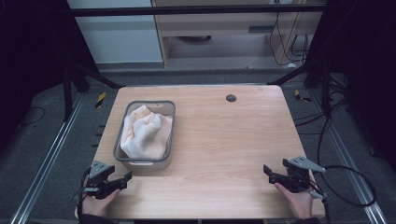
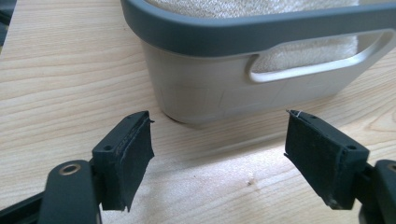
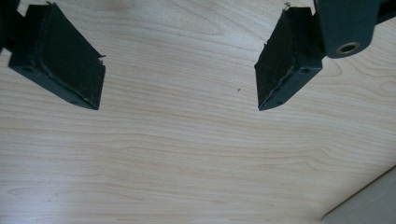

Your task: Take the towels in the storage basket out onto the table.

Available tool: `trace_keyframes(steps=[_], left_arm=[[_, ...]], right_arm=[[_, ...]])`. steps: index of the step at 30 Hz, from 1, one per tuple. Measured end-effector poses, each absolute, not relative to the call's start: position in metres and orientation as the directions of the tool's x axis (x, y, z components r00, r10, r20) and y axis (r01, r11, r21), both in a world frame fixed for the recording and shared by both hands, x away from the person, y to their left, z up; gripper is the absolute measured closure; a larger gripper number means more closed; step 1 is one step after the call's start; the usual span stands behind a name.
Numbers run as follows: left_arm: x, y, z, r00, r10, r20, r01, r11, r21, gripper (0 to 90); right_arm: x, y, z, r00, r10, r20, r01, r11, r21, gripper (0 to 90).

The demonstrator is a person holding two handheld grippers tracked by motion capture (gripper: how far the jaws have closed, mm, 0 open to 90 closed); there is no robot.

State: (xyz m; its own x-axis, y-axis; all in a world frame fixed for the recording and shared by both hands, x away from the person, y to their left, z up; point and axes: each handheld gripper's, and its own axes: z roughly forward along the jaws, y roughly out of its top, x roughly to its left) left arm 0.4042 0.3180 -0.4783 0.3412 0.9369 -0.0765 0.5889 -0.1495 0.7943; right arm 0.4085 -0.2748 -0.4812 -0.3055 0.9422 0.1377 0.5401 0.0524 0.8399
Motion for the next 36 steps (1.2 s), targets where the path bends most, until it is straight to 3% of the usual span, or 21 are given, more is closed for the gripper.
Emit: trace_keyframes(steps=[36], left_arm=[[0.395, 0.313, -0.444, 0.385, 0.916, -0.11, 0.514, -0.114, 0.85, 23.2]], right_arm=[[0.396, -0.287, -0.485, -0.318, 0.94, 0.122, 0.541, 0.074, 0.838, 16.4]])
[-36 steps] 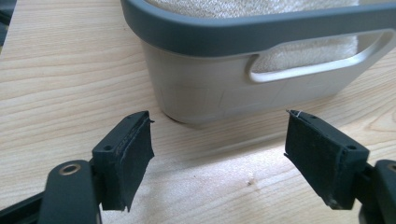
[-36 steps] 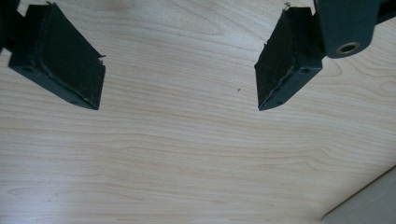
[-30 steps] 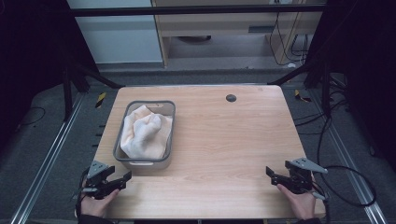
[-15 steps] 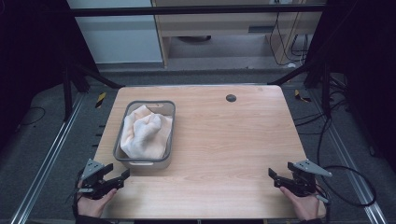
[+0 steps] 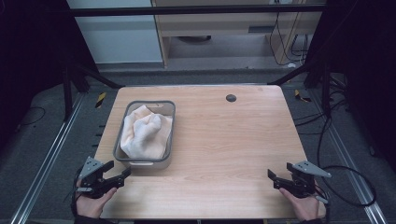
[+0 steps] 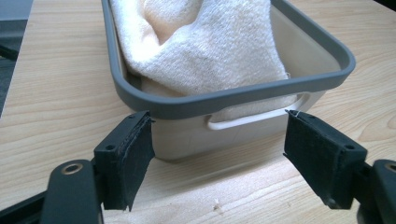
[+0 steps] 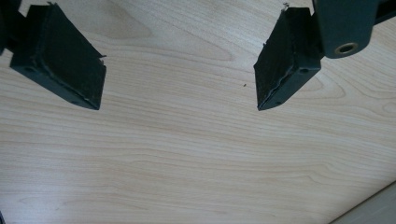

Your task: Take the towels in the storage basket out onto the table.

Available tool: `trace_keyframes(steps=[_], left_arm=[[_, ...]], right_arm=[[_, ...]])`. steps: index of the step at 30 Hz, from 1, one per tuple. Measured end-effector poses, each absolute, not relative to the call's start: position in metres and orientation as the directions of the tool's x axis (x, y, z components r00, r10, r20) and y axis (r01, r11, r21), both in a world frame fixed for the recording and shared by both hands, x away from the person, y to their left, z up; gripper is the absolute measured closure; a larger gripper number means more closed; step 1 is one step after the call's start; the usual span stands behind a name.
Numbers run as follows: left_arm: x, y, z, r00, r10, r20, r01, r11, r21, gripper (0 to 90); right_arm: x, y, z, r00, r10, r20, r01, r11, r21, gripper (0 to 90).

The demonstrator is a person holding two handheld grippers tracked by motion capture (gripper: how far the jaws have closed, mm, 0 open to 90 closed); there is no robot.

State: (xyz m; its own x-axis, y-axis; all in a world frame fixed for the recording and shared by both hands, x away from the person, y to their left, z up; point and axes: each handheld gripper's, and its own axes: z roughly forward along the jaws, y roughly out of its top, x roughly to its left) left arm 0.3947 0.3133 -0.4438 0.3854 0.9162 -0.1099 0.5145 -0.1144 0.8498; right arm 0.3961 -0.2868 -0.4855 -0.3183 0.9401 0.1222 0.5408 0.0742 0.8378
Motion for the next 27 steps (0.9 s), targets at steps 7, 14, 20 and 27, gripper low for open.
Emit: trace_keyframes(steps=[7, 14, 20, 27], left_arm=[[0.395, 0.309, -0.434, 0.395, 0.914, -0.098, 0.495, -0.121, 0.86, 22.9], [0.398, 0.305, -0.421, 0.408, 0.909, -0.087, 0.475, -0.13, 0.87, 22.2], [0.4, 0.304, -0.415, 0.411, 0.908, -0.082, 0.469, -0.133, 0.873, 22.0], [0.407, 0.3, -0.406, 0.419, 0.905, -0.073, 0.461, -0.143, 0.876, 21.9]], right_arm=[[0.395, -0.286, -0.485, -0.323, 0.939, 0.117, 0.538, 0.08, 0.839, 16.4], [0.395, -0.285, -0.486, -0.324, 0.939, 0.111, 0.535, 0.085, 0.841, 16.5], [0.395, -0.284, -0.486, -0.334, 0.936, 0.113, 0.542, 0.093, 0.836, 17.7], [0.395, -0.284, -0.486, -0.335, 0.936, 0.111, 0.54, 0.094, 0.837, 17.9]])
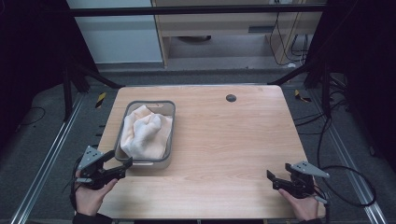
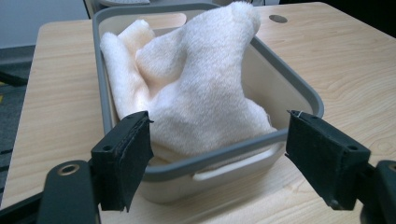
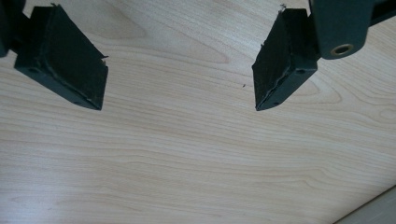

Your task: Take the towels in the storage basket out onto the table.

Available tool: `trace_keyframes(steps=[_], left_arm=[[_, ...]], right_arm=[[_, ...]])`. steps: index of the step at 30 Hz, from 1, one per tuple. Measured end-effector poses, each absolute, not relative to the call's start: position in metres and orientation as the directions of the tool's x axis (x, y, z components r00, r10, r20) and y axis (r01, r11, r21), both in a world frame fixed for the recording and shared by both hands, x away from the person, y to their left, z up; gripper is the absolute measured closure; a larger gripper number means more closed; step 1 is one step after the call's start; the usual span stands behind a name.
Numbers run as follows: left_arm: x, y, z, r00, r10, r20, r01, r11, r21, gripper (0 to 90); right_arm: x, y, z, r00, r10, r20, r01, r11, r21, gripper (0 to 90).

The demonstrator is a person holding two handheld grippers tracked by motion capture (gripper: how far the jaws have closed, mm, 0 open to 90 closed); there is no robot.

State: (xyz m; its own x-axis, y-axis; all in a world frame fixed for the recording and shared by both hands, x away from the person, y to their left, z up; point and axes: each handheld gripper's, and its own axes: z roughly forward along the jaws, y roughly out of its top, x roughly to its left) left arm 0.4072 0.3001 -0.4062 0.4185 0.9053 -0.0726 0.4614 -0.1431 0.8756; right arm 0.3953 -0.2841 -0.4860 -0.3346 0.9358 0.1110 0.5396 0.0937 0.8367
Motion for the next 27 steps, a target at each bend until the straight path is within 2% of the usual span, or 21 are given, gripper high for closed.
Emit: trace_keyframes(steps=[15, 27], left_arm=[[0.426, 0.292, -0.393, 0.42, 0.905, -0.068, 0.458, -0.147, 0.877, 21.5], [0.445, 0.283, -0.394, 0.422, 0.905, -0.057, 0.495, -0.177, 0.851, 21.1]], right_arm=[[0.396, -0.284, -0.487, -0.345, 0.933, 0.102, 0.536, 0.106, 0.837, 18.4], [0.396, -0.283, -0.487, -0.345, 0.933, 0.107, 0.541, 0.104, 0.834, 18.8]])
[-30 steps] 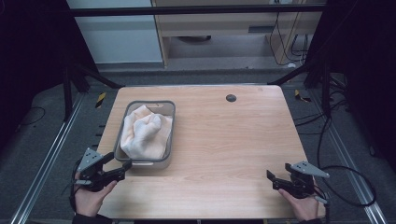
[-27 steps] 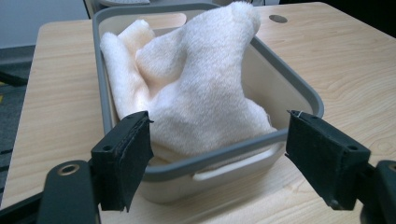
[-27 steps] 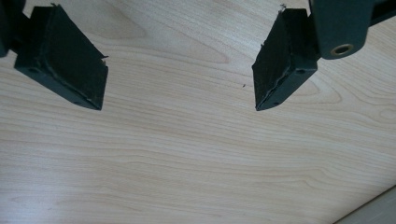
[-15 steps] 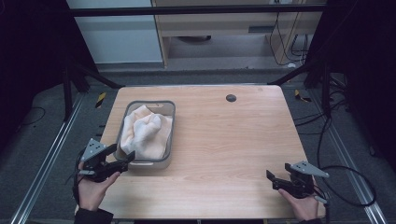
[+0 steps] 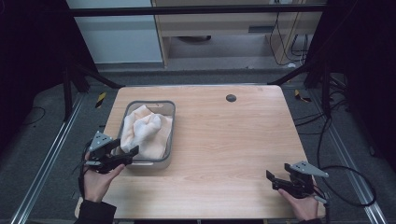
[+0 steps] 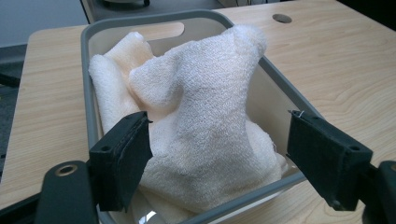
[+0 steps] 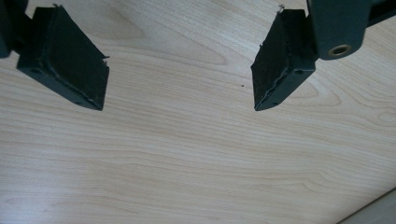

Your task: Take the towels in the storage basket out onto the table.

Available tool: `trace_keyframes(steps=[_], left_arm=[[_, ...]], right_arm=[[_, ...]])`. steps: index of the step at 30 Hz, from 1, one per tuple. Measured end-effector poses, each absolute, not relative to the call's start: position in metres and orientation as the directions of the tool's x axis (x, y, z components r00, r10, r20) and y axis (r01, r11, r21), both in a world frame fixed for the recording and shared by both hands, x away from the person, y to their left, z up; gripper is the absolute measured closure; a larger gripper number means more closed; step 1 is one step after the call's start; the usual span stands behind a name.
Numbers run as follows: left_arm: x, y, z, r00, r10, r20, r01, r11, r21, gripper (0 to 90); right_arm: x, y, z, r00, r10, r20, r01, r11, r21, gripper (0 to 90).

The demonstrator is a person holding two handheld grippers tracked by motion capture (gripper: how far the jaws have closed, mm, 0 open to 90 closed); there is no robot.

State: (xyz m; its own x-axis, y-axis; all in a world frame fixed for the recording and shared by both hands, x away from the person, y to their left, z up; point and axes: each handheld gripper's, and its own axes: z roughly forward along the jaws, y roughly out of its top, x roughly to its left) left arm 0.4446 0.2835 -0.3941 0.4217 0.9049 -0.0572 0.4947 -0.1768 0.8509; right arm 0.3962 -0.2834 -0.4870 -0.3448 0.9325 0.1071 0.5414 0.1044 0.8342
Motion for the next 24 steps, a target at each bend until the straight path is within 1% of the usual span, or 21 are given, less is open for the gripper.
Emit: trace_keyframes(steps=[12, 16, 24], left_arm=[[0.466, 0.266, -0.393, 0.441, 0.897, -0.019, 0.526, -0.242, 0.816, 20.9], [0.472, 0.261, -0.393, 0.445, 0.896, 0.008, 0.531, -0.27, 0.803, 21.0], [0.484, 0.254, -0.397, 0.443, 0.896, 0.023, 0.555, -0.294, 0.778, 21.6]], right_arm=[[0.397, -0.283, -0.488, -0.348, 0.931, 0.111, 0.548, 0.106, 0.829, 18.8], [0.397, -0.283, -0.488, -0.348, 0.931, 0.114, 0.55, 0.104, 0.829, 18.9], [0.397, -0.283, -0.488, -0.35, 0.93, 0.114, 0.551, 0.106, 0.827, 19.1]])
